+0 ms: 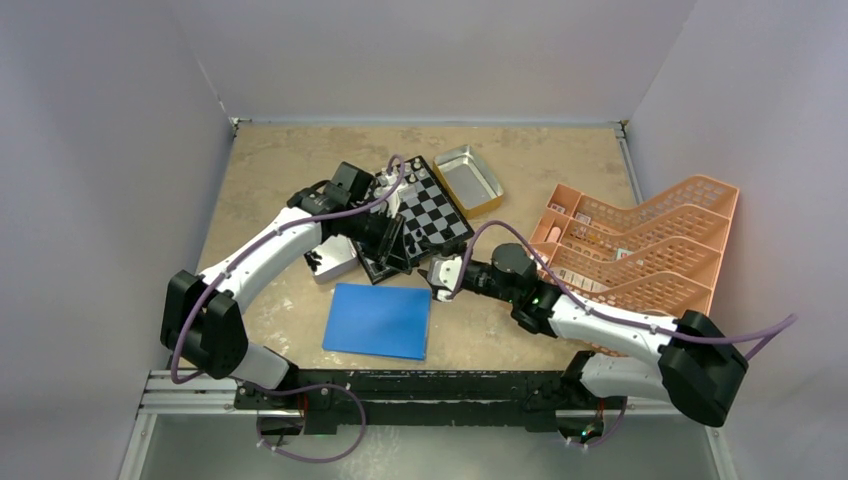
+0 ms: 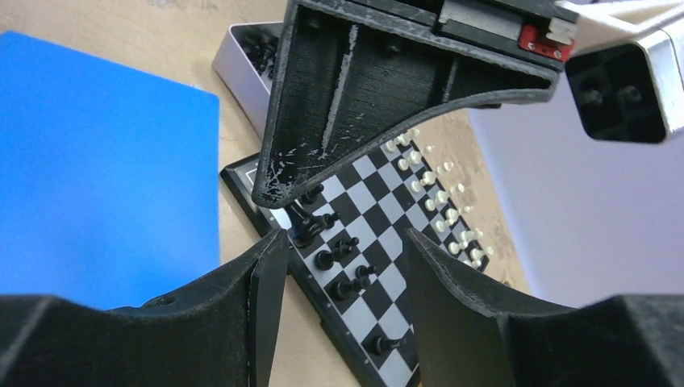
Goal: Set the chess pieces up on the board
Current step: Place the chess piece on the chessboard.
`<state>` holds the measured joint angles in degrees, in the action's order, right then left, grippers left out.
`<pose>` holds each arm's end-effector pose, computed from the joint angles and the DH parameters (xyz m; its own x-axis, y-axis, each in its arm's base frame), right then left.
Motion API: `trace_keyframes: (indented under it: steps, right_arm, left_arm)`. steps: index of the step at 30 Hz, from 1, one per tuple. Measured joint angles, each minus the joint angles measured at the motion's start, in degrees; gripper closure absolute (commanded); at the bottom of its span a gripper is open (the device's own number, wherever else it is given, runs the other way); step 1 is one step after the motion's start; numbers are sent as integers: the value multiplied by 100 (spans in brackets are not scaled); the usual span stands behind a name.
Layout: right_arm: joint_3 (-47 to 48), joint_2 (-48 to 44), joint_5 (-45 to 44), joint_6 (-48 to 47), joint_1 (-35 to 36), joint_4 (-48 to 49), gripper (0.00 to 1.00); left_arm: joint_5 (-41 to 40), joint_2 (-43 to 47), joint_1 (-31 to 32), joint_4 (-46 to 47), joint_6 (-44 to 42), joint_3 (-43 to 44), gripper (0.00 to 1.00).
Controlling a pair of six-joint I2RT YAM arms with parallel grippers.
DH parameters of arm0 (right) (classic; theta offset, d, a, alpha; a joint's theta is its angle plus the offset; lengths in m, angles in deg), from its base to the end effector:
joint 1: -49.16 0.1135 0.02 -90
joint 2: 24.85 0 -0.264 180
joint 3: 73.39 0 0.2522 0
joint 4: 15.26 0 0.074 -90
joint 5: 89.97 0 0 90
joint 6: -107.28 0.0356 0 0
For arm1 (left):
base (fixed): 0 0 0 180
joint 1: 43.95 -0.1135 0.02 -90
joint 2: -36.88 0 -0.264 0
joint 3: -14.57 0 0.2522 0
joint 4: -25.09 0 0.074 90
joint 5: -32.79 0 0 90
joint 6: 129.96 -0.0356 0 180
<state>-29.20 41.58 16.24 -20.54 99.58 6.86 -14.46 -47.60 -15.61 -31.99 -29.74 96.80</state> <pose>0.1555 0.2037 0.2598 0.5618 -0.2445 -0.7903 -0.7260 0.3124 -0.6127 0.2505 -0.1626 0.2802 -0.8609 0.3163 -0.3984 0.5087 0.5467 -0.6651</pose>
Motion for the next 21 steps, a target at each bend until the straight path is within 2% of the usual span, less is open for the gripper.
trace_keyframes:
  steps: [10, 13, 18, 21]
  right_arm:
    - [107, 212, 308, -804, 46, -289, 48]
    - [109, 260, 332, -960, 92, -369, 57]
    - [111, 269, 356, -1147, 138, -393, 59]
    - [111, 269, 424, -1228, 168, -389, 64]
  left_arm:
    - [376, -2, 46, 42, -37, 0, 100]
    - [448, -4, 70, 39, -37, 0, 100]
    - [551, -7, 85, 37, -37, 11, 100]
    - [577, -31, 101, 17, -44, 72, 100]
